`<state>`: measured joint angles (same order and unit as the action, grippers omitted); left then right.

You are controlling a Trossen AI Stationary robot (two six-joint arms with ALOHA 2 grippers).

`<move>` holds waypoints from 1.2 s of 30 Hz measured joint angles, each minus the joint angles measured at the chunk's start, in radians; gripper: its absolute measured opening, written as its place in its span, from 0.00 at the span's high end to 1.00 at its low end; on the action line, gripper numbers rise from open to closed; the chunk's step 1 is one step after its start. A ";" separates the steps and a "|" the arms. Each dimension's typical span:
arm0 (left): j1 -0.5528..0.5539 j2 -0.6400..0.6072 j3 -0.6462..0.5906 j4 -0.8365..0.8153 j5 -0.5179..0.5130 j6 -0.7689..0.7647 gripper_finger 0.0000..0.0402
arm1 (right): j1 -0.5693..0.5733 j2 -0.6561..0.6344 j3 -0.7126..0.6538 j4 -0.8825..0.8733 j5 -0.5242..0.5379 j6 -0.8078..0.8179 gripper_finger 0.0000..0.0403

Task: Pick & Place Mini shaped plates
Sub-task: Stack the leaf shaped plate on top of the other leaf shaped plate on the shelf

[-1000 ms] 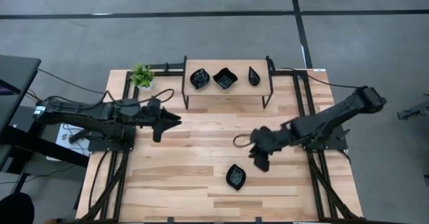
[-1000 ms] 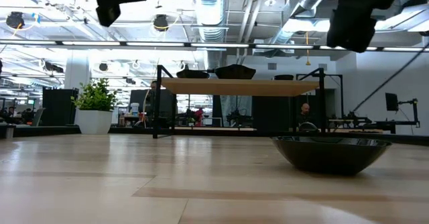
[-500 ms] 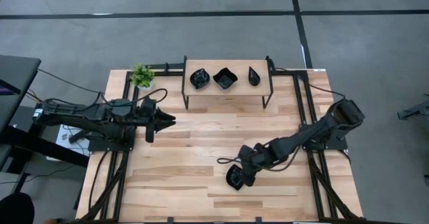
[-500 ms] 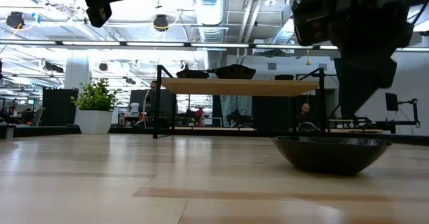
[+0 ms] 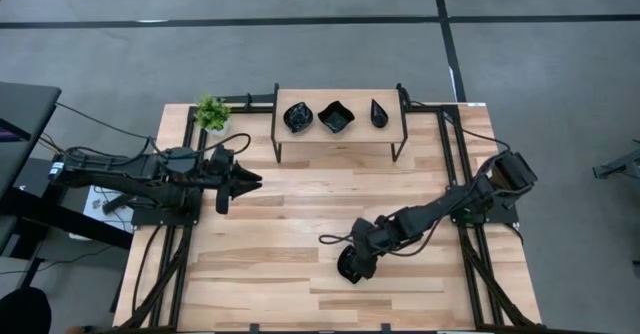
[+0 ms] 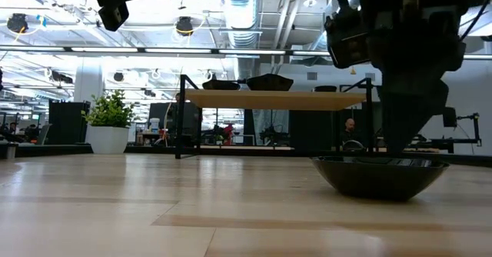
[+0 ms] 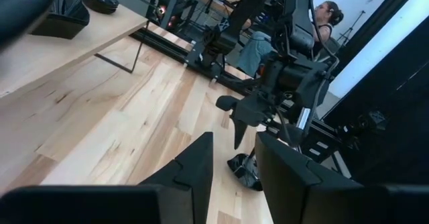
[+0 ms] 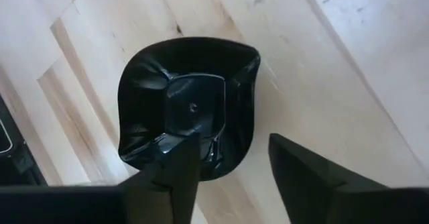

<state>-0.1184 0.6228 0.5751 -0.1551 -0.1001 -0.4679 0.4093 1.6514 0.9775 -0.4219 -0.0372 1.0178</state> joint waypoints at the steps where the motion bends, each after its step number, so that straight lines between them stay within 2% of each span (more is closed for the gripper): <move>1: 0.000 0.000 0.000 0.000 0.000 0.000 0.72 | -0.003 0.000 0.000 -0.001 0.000 -0.004 0.55; 5: 0.000 0.000 0.000 0.000 0.000 0.000 0.72 | -0.007 0.013 0.000 -0.010 0.000 -0.006 0.49; 8: 0.000 0.000 0.000 0.000 0.000 0.000 0.72 | -0.007 0.029 -0.001 -0.022 -0.013 -0.017 0.48; 11: 0.000 0.001 0.000 0.002 0.000 0.000 0.72 | -0.007 0.068 0.001 0.014 -0.044 -0.027 0.50; 20: 0.000 0.000 0.000 0.008 0.000 0.000 0.72 | -0.005 0.081 0.000 0.034 -0.018 -0.046 0.57; 24: 0.000 0.000 0.000 0.008 0.000 0.000 0.72 | -0.007 0.082 0.000 0.037 -0.017 -0.048 0.65; 36: 0.000 0.001 0.000 0.008 0.000 0.000 0.72 | -0.009 0.081 0.000 0.071 -0.018 -0.070 0.98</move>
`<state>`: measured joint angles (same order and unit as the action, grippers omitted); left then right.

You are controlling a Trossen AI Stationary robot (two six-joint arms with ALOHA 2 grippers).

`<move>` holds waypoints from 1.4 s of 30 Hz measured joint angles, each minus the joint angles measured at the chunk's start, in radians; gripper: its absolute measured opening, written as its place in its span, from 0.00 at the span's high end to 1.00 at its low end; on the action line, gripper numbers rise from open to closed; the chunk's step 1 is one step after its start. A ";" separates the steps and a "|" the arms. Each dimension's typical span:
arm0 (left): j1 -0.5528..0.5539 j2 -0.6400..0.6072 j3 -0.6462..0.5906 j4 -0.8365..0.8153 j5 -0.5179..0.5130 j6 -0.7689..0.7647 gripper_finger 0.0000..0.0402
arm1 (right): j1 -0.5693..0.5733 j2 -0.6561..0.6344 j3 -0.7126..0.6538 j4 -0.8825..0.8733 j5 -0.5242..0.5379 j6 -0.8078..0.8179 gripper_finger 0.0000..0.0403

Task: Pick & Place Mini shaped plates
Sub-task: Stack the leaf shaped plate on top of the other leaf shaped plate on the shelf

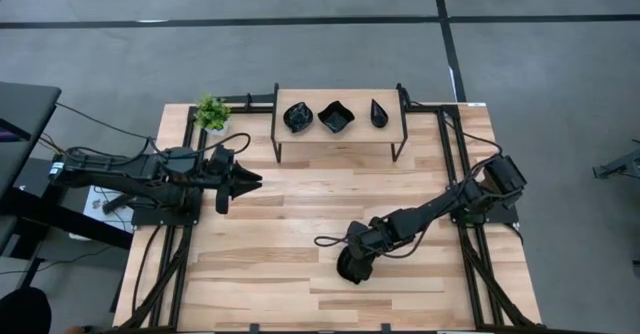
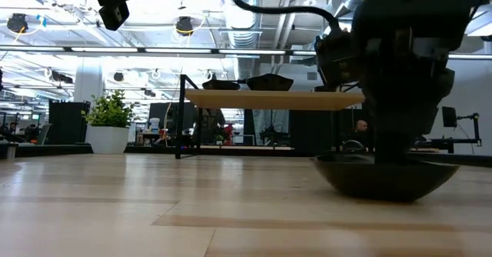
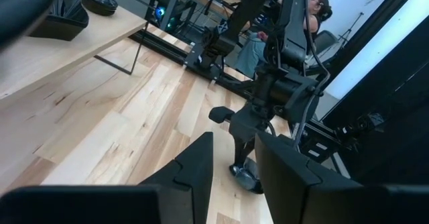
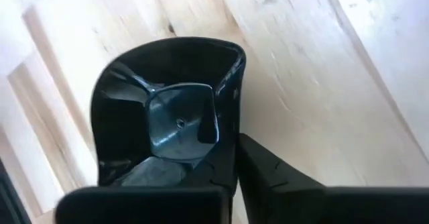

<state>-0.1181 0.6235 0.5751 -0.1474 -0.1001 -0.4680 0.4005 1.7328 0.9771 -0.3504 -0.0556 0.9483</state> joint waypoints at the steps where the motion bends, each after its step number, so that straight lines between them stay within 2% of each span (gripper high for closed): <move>1: 0.000 0.000 0.000 0.000 0.000 0.000 0.72 | 0.000 -0.005 0.000 0.005 0.001 -0.007 0.99; 7: 0.000 0.000 0.000 0.000 0.000 -0.001 0.72 | -0.024 -0.054 0.000 0.001 0.015 -0.018 0.99; 11: 0.000 0.001 0.000 0.000 0.000 -0.008 0.72 | -0.045 -0.119 0.022 -0.018 0.098 -0.064 0.99; 18: 0.000 0.078 0.001 0.073 -0.003 0.059 0.72 | -0.118 -0.199 0.194 -0.032 0.426 -0.343 0.99; 22: 0.000 0.156 0.001 0.191 -0.003 0.151 0.69 | -0.164 -0.171 0.322 -0.055 0.615 -0.551 1.00; 27: 0.000 0.208 0.001 0.260 -0.063 0.228 0.63 | -0.210 -0.129 0.422 -0.107 0.811 -0.651 1.00; 32: 0.001 0.249 0.001 0.336 -0.232 0.306 0.59 | -0.241 -0.090 0.482 -0.072 0.841 -0.736 1.00; 42: 0.002 0.323 0.001 0.397 -0.431 0.361 0.61 | -0.264 -0.005 0.579 -0.039 0.858 -0.819 1.00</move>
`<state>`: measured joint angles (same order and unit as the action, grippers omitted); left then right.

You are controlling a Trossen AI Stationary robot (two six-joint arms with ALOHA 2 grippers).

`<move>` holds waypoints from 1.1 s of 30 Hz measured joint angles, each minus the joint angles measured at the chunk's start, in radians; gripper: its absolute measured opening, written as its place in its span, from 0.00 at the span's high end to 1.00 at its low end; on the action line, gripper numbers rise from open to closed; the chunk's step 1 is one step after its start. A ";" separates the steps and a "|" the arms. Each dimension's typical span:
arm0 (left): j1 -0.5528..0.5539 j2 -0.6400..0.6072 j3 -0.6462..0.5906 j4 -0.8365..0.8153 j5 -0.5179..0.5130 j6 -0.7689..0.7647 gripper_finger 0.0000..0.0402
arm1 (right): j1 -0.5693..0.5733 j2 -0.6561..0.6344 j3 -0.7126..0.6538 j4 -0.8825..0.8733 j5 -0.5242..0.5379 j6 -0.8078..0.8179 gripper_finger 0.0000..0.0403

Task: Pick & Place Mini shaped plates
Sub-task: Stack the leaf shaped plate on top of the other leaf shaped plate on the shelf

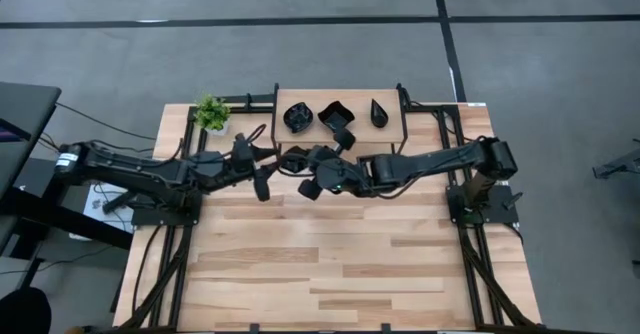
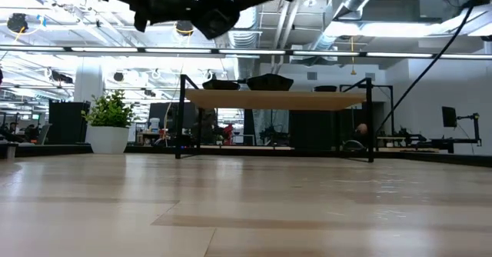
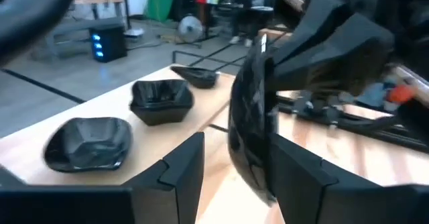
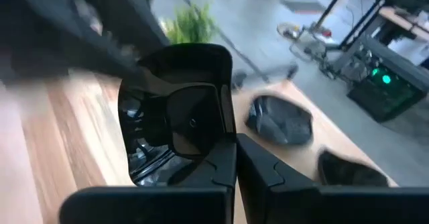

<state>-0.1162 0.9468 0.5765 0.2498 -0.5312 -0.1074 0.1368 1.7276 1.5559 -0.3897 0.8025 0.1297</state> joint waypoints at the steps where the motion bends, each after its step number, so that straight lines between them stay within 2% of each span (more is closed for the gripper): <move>1: 0.000 0.006 -0.001 0.005 -0.013 0.005 0.61 | 0.000 0.005 0.005 0.008 0.001 -0.006 1.00; 11: 0.017 0.036 0.002 0.050 -0.054 0.037 0.60 | 0.008 0.063 0.076 0.002 0.005 -0.073 1.00; 19: 0.038 0.036 0.002 0.051 -0.067 0.037 0.65 | 0.013 0.057 0.080 0.003 0.024 -0.078 1.00; 23: 0.039 0.036 0.002 0.054 -0.066 0.037 0.70 | 0.013 0.059 0.080 0.003 0.026 -0.078 1.00; 27: 0.039 0.036 0.002 0.066 -0.028 0.037 0.78 | 0.005 0.059 0.080 0.010 -0.016 -0.077 0.99; 33: 0.040 0.036 0.002 0.061 -0.014 0.029 0.96 | -0.004 0.060 0.079 0.028 -0.088 -0.062 0.88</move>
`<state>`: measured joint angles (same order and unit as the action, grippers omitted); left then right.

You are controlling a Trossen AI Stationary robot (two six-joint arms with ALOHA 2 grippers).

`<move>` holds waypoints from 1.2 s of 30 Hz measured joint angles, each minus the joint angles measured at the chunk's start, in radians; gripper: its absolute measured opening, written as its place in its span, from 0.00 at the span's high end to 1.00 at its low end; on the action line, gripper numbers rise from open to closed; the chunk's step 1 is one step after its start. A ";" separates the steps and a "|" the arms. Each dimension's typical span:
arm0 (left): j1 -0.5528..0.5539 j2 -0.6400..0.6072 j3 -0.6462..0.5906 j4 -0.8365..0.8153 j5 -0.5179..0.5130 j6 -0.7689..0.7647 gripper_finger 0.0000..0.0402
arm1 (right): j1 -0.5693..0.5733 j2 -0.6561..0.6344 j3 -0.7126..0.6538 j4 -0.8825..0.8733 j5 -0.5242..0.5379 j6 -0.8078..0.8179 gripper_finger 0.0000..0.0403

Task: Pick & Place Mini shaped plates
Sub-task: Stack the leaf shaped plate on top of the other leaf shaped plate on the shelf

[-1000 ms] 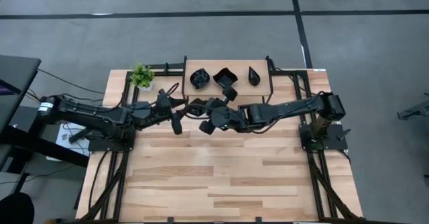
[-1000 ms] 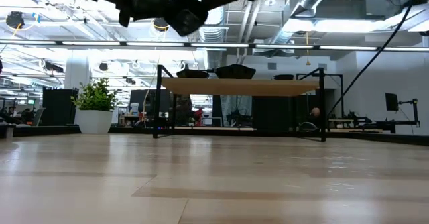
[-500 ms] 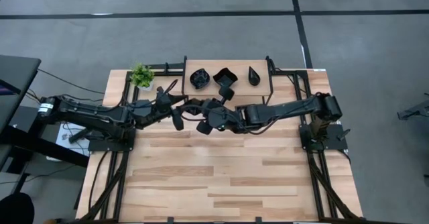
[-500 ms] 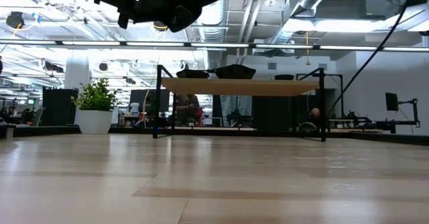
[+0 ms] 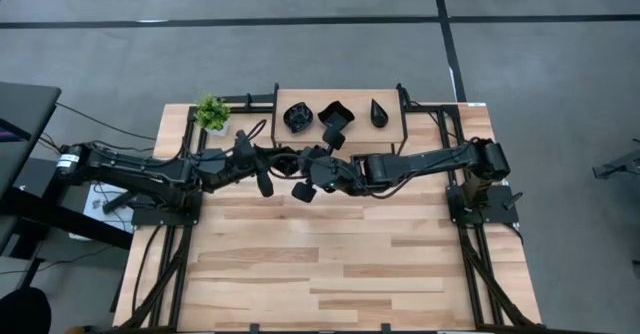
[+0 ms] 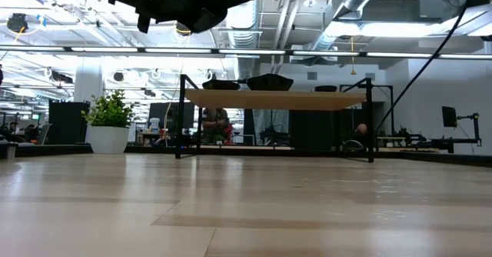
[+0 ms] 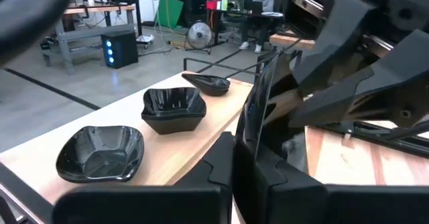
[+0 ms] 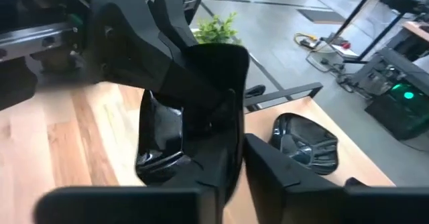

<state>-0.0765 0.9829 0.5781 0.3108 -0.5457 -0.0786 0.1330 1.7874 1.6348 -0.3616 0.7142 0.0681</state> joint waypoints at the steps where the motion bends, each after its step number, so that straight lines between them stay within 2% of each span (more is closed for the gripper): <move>1: -0.001 0.000 0.000 -0.003 0.000 0.000 0.97 | -0.003 0.000 0.000 0.000 -0.012 0.000 0.86; 6: 0.000 0.000 0.000 0.011 0.005 0.010 0.97 | 0.002 -0.011 0.004 -0.003 -0.036 0.001 0.72; 12: 0.000 0.000 0.000 0.009 0.003 0.019 0.95 | 0.018 -0.040 0.079 -0.169 -0.012 0.020 0.61; 18: 0.005 0.000 0.000 0.011 -0.023 0.022 0.96 | 0.040 -0.057 0.169 -0.355 0.098 0.033 0.56; 22: 0.044 0.000 0.000 0.035 -0.018 -0.014 0.96 | 0.044 -0.085 0.186 -0.567 0.116 0.156 0.56; 29: 0.224 0.002 0.010 0.055 0.166 -0.196 0.94 | 0.057 -0.111 0.186 -0.948 0.064 0.477 0.62; 36: 0.453 0.093 0.144 0.049 0.440 -0.280 0.94 | 0.097 -0.111 0.175 -1.044 0.045 0.535 0.67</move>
<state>0.3761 1.0757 0.7222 0.3595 -0.1061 -0.3591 0.2300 1.6760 1.8103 -1.4060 0.7593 0.6027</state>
